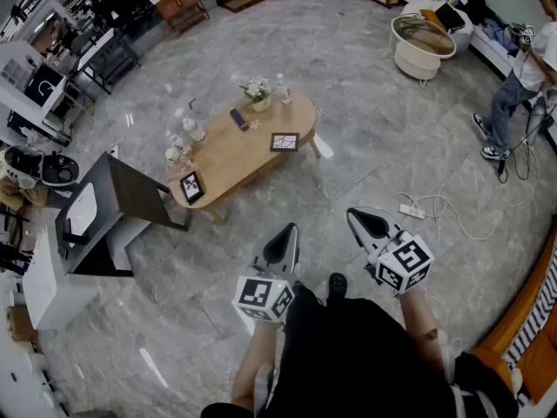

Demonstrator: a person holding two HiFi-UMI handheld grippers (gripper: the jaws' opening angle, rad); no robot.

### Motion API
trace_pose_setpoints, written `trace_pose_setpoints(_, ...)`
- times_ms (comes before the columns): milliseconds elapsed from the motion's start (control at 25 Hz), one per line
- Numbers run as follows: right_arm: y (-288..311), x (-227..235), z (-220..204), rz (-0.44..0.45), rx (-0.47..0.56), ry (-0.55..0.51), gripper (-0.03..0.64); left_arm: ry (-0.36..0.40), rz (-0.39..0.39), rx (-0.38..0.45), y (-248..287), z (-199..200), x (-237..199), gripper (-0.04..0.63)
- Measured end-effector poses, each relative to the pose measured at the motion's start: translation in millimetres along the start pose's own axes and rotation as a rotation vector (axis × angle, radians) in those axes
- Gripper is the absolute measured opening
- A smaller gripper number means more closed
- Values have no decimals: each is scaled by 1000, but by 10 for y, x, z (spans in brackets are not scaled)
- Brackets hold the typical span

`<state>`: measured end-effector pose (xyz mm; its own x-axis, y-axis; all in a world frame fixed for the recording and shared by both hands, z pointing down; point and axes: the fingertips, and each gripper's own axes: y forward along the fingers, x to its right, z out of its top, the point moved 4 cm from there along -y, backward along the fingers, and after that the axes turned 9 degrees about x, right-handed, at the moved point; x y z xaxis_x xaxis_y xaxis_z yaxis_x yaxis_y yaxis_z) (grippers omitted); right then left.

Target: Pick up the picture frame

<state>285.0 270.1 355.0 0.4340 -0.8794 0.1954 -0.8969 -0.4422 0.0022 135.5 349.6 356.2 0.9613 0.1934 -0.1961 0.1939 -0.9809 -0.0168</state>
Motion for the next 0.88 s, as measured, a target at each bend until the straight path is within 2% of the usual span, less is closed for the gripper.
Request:
trace_pose_setpoints(400, 126, 26, 151, 9, 18, -42, 12, 22, 31, 6, 53, 74, -126, 12)
trace_pose_setpoints(640, 144, 57, 151, -6, 57, 27, 12, 38, 65, -4, -21, 98, -196, 12)
trace_pose_setpoints(880, 221, 26, -22, -14, 16, 59, 13, 40, 86, -35, -115, 46, -263, 12)
